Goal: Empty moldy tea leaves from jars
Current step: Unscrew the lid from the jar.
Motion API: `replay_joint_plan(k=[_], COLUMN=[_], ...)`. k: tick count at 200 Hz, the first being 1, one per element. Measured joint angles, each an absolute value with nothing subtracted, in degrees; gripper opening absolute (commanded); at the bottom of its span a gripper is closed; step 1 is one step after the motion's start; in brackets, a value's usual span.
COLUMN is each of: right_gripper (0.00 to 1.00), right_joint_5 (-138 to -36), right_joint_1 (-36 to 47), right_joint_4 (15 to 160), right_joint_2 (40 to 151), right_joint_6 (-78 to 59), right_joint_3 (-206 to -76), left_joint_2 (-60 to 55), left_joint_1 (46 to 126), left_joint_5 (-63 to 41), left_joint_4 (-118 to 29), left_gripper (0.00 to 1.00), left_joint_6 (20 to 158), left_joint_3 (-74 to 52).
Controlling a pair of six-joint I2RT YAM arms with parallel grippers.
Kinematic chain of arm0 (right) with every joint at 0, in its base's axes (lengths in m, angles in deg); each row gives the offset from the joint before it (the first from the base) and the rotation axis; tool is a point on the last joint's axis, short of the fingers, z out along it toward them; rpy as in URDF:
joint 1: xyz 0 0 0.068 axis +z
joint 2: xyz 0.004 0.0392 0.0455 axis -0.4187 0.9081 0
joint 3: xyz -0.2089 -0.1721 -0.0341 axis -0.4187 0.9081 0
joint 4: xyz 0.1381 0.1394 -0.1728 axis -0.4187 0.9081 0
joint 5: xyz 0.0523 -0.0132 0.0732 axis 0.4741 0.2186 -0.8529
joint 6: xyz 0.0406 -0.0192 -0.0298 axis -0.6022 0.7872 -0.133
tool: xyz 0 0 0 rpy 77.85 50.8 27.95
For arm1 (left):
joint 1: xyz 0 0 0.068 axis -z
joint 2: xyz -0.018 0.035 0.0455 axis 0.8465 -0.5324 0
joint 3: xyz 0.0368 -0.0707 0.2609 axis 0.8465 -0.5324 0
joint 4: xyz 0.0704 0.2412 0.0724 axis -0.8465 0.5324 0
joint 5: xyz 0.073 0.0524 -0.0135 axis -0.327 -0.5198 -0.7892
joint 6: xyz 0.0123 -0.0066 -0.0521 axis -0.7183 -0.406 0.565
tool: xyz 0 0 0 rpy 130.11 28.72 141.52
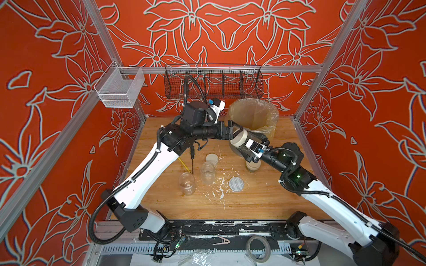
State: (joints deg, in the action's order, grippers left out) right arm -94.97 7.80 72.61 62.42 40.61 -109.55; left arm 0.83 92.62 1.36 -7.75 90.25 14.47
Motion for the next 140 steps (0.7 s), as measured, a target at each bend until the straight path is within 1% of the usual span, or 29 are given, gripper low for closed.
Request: replay_joint_plan(k=[32, 67, 100, 140], right_gripper=[0.27, 0.27, 0.26, 0.26], right_joint_5=[-99.8, -104.8, -108.1, -110.8], right_joint_1=[7.6, 7.6, 7.6, 7.6], right_joint_4=[75.3, 78.1, 79.4, 80.3], right_joint_2=[60.8, 60.4, 60.4, 60.5], right_joint_6=[38.1, 36.1, 35.7, 35.7], right_joint_3=[-109.6, -110.6, -111.8, -113.2], left_joint_2=[8.9, 8.5, 5.0, 2.2], left_joint_1=[92.6, 92.6, 92.6, 92.5], left_joint_5=[5.3, 11.7, 16.3, 19.2], left_joint_4=[-10.0, -9.4, -8.1, -6.9], left_gripper=[0.97, 0.97, 0.97, 0.97], left_joint_6=[68.3, 51.2, 41.6, 36.6], left_joint_3=[6.1, 5.5, 6.3, 6.8])
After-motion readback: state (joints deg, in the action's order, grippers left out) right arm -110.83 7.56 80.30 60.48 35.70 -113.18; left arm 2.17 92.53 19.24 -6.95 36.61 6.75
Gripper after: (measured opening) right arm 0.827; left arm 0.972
